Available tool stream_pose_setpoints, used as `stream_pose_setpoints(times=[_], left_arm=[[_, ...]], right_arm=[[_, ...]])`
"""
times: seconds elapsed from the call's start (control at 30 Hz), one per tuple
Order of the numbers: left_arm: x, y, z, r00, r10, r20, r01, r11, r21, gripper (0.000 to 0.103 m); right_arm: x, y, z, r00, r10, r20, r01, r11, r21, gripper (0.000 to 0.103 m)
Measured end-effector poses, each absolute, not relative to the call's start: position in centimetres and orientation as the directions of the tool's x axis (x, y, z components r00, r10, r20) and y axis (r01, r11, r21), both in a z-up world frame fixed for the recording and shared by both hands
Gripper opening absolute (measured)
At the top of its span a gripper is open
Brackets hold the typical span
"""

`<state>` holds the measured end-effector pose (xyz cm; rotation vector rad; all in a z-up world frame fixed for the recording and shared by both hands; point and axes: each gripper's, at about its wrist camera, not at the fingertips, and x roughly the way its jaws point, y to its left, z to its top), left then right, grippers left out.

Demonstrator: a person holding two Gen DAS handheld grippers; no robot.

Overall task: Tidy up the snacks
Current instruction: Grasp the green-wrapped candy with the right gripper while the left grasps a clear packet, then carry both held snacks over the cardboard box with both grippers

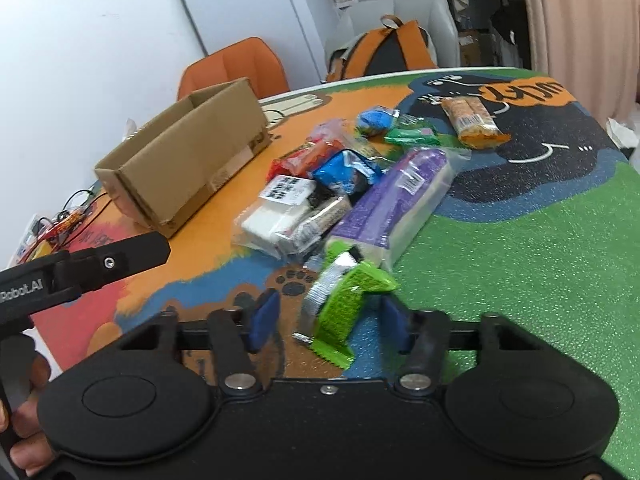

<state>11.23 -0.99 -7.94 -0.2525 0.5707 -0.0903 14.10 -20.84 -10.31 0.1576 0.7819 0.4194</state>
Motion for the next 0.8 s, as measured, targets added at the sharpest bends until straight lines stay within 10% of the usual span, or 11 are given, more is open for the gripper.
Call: stream_pose_setpoints(times=[0.8], left_arm=[[19.3,-6.8,-9.9,0.751,-0.29,-0.593,0.141,0.948,-0.285,0.027]], right_arm=[[15.6,-27.1,-9.0,0.667,0.381,-0.64,-0.22,0.922,0.319,0.032]])
